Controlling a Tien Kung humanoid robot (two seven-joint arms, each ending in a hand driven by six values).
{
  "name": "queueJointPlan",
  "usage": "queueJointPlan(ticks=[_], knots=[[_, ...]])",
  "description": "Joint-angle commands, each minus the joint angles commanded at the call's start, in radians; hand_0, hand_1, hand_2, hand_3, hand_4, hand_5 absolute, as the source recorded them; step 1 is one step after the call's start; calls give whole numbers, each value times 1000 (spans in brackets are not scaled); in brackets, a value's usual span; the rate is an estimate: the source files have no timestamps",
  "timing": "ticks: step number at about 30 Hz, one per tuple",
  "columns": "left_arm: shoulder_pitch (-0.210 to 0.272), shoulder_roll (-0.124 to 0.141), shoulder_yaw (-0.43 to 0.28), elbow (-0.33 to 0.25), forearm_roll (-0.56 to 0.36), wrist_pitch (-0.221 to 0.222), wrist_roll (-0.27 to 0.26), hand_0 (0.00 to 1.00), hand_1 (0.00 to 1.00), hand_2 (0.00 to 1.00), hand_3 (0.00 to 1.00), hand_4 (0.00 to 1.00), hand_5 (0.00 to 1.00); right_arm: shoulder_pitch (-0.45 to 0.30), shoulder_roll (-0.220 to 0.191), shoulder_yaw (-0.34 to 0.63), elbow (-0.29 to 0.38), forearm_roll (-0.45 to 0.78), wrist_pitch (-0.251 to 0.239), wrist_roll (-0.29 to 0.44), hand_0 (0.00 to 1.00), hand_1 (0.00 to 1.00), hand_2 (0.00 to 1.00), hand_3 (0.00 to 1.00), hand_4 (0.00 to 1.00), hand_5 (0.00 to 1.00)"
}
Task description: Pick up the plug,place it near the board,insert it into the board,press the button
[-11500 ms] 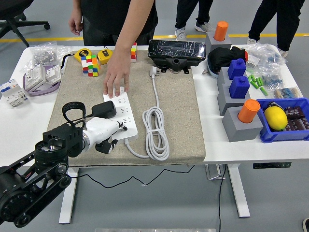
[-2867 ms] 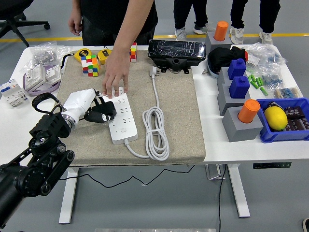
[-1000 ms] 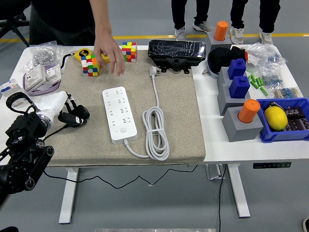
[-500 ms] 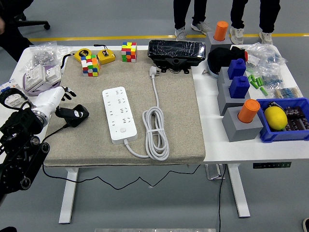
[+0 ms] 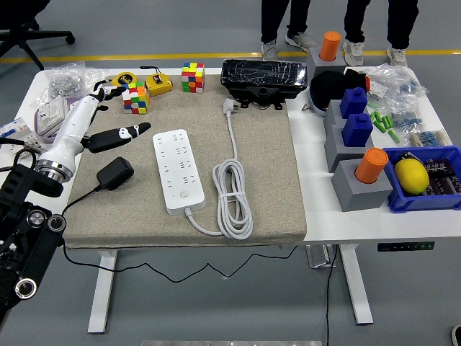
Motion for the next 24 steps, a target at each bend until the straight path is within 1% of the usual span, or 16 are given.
queueJointPlan(ticks=[2,4,5,7,10,11,15,17,19,21,22,23,24], knots=[[25,-17,4,-16,-78,-14,-42,860,966,965,915,998,922,-1,11,28,0,-24,-1,-1,760,733,733,761,998,998],[46,-28,6,-29,-163,-32,-64,860,966,965,915,998,922,-3,18,45,0,-35,-1,2,760,733,733,761,998,998],[60,-33,8,-35,-204,-47,-75,903,987,968,925,998,998,-4,22,52,0,-40,-1,4,760,733,734,763,998,998],[89,-41,11,-47,-288,-78,-102,903,987,968,925,998,998,-8,30,59,0,-45,-2,8,760,733,734,763,998,998],[119,-50,4,-58,-412,-99,-134,903,987,968,925,998,998,-15,38,67,0,-56,0,9,760,733,734,763,998,998],[125,-54,0,-61,-464,-105,-142,919,987,962,932,998,998,-18,41,72,0,-63,0,8,762,736,736,765,998,998],[132,-58,-10,-60,-626,-102,-157,919,987,962,932,998,998,-26,48,96,0,-94,-2,6,762,736,736,765,998,998],[135,-55,-9,-56,-696,-89,-144,930,989,957,949,998,998,-29,51,114,0,-116,-3,8,779,742,746,775,998,998],[138,-52,-7,-57,-685,-80,-128,930,989,957,949,998,998,-29,54,132,0,-138,-5,9,779,742,746,775,998,998],[144,-52,-8,-63,-632,-65,-97,930,989,957,949,998,998,-25,57,170,0,-181,-3,10,779,742,746,775,998,998],[148,-54,-12,-70,-594,-53,-74,930,989,957,949,998,998,-20,59,195,0,-214,6,8,779,742,746,775,998,998],[149,-55,-13,-74,-558,-46,-58,912,968,938,942,998,998,-17,61,214,0,-244,12,6,831,810,803,815,998,998],[150,-55,-13,-75,-536,-43,-52,912,968,938,942,998,998,-15,61,222,0,-261,15,6,831,810,803,815,998,998]])
